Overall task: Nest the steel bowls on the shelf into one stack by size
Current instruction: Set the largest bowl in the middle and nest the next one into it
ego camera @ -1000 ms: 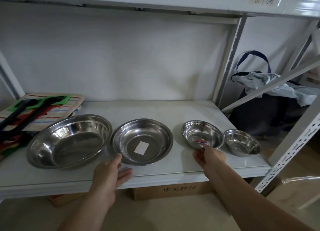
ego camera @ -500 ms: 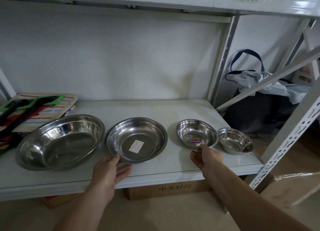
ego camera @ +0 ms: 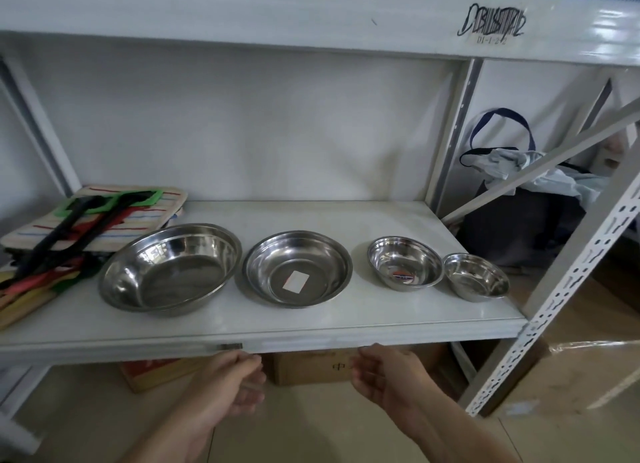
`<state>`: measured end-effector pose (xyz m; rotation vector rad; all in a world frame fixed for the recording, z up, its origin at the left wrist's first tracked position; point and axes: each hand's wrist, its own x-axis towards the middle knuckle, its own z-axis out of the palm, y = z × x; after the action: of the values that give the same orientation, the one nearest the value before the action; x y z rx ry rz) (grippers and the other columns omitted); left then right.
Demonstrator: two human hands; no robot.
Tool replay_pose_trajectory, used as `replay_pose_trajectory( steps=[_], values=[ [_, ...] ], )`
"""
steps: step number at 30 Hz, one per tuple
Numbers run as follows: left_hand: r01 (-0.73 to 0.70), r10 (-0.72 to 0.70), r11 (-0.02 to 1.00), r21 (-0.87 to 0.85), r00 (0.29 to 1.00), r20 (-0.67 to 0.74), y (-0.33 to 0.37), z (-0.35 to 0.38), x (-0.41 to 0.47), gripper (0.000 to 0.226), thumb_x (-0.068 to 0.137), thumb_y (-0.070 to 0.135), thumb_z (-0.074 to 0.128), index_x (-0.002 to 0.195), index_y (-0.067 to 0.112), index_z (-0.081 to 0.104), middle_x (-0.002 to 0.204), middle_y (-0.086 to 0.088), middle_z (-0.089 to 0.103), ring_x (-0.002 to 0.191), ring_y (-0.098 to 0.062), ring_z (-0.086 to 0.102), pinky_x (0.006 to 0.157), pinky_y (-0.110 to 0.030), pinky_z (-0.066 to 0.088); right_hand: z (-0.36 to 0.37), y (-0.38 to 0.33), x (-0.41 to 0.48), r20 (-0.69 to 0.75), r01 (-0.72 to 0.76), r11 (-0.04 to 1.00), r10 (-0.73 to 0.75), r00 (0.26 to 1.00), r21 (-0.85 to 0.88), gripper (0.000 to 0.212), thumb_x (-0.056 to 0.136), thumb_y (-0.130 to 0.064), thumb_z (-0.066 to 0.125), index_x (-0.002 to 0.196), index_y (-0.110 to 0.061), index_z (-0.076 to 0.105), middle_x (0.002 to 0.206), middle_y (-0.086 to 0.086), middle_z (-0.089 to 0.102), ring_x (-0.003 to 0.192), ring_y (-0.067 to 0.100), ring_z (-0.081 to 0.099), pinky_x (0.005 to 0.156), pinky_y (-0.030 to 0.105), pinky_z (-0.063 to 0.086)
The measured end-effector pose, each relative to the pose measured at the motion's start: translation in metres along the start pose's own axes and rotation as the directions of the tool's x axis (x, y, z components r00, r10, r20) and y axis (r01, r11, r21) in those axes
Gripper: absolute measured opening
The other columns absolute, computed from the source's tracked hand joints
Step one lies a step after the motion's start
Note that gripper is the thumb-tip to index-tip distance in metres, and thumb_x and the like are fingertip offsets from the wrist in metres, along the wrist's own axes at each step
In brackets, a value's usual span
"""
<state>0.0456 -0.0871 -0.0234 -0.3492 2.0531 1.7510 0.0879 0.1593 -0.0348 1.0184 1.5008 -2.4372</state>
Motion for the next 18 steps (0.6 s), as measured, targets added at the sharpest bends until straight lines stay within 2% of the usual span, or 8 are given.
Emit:
replay_pose_trajectory(
  steps=[2, 5, 8, 11, 13, 15, 18],
  values=[
    [0.002, -0.002, 1.000, -0.011, 1.000, -0.018, 0.002, -0.003, 0.000, 0.020, 0.094, 0.014, 0.065, 0.098, -0.005, 0.069, 0.091, -0.024, 0.077, 0.070, -0.032, 0.070, 0.078, -0.047, 0.059, 0.001, -0.004, 0.000, -0.014, 0.012, 0.999, -0.013, 1.000, -0.031, 0.005, 0.090, 0.001, 0.064, 0.095, 0.002, 0.066, 0.082, 0.022, 0.070, 0.059, 0.025, 0.063, 0.055, 0.032, 0.059],
    [-0.054, 0.054, 0.999, 0.005, 0.995, -0.087, 0.014, -0.006, 0.008, 0.016, 0.094, 0.014, 0.065, 0.101, 0.001, 0.071, 0.097, -0.018, 0.076, 0.078, -0.028, 0.072, 0.076, -0.042, 0.059, 0.002, -0.018, 0.004, -0.031, 0.033, 0.995, -0.036, 0.999, -0.090, 0.008, 0.092, 0.000, 0.062, 0.099, 0.004, 0.064, 0.083, 0.022, 0.070, 0.062, 0.027, 0.064, 0.058, 0.034, 0.059],
    [-0.127, 0.129, 0.992, 0.028, 0.983, -0.133, 0.036, -0.008, 0.031, 0.033, 0.094, 0.019, 0.064, 0.125, 0.006, 0.062, 0.111, -0.011, 0.067, 0.095, -0.025, 0.070, 0.081, -0.040, 0.060, 0.007, -0.044, 0.016, -0.075, 0.089, 0.980, -0.103, 0.992, -0.176, 0.016, 0.093, -0.001, 0.062, 0.105, 0.009, 0.063, 0.089, 0.023, 0.071, 0.066, 0.030, 0.066, 0.059, 0.036, 0.060],
    [-0.134, 0.130, 0.991, -0.014, 0.981, -0.146, 0.056, -0.002, 0.056, 0.050, 0.097, 0.021, 0.060, 0.142, 0.005, 0.046, 0.112, -0.009, 0.060, 0.103, -0.025, 0.064, 0.088, -0.040, 0.057, 0.019, -0.081, 0.032, -0.081, 0.154, 0.944, -0.184, 0.980, -0.291, 0.013, 0.095, -0.002, 0.062, 0.106, 0.005, 0.062, 0.101, 0.023, 0.069, 0.078, 0.032, 0.069, 0.068, 0.038, 0.062],
    [-0.097, 0.078, 0.990, -0.104, 0.982, -0.169, 0.064, 0.006, 0.071, 0.048, 0.098, 0.019, 0.058, 0.142, 0.004, 0.045, 0.109, -0.009, 0.058, 0.103, -0.025, 0.061, 0.086, -0.040, 0.057, 0.031, -0.102, 0.045, -0.066, 0.184, 0.896, -0.229, 0.971, -0.404, 0.007, 0.096, -0.002, 0.060, 0.102, 0.001, 0.061, 0.104, 0.021, 0.068, 0.081, 0.029, 0.068, 0.069, 0.036, 0.062],
    [-0.045, 0.007, 0.976, -0.212, 0.984, -0.176, 0.069, 0.014, 0.085, 0.036, 0.100, 0.015, 0.056, 0.134, 0.004, 0.051, 0.111, -0.013, 0.058, 0.100, -0.026, 0.060, 0.076, -0.036, 0.058, 0.043, -0.116, 0.062, -0.065, 0.194, 0.841, -0.261, 0.963, -0.506, 0.011, 0.096, -0.003, 0.060, 0.106, 0.002, 0.062, 0.101, 0.018, 0.065, 0.077, 0.025, 0.066, 0.065, 0.033, 0.061],
    [-0.006, -0.058, 0.949, -0.316, 0.979, -0.195, 0.069, 0.025, 0.099, 0.018, 0.101, 0.010, 0.053, 0.117, 0.004, 0.058, 0.092, -0.013, 0.061, 0.080, -0.022, 0.059, 0.062, -0.032, 0.056, 0.056, -0.124, 0.093, -0.058, 0.204, 0.784, -0.292, 0.955, -0.587, 0.005, 0.095, -0.003, 0.060, 0.098, -0.001, 0.064, 0.093, 0.017, 0.064, 0.073, 0.027, 0.064, 0.062, 0.034, 0.060]
  ],
)
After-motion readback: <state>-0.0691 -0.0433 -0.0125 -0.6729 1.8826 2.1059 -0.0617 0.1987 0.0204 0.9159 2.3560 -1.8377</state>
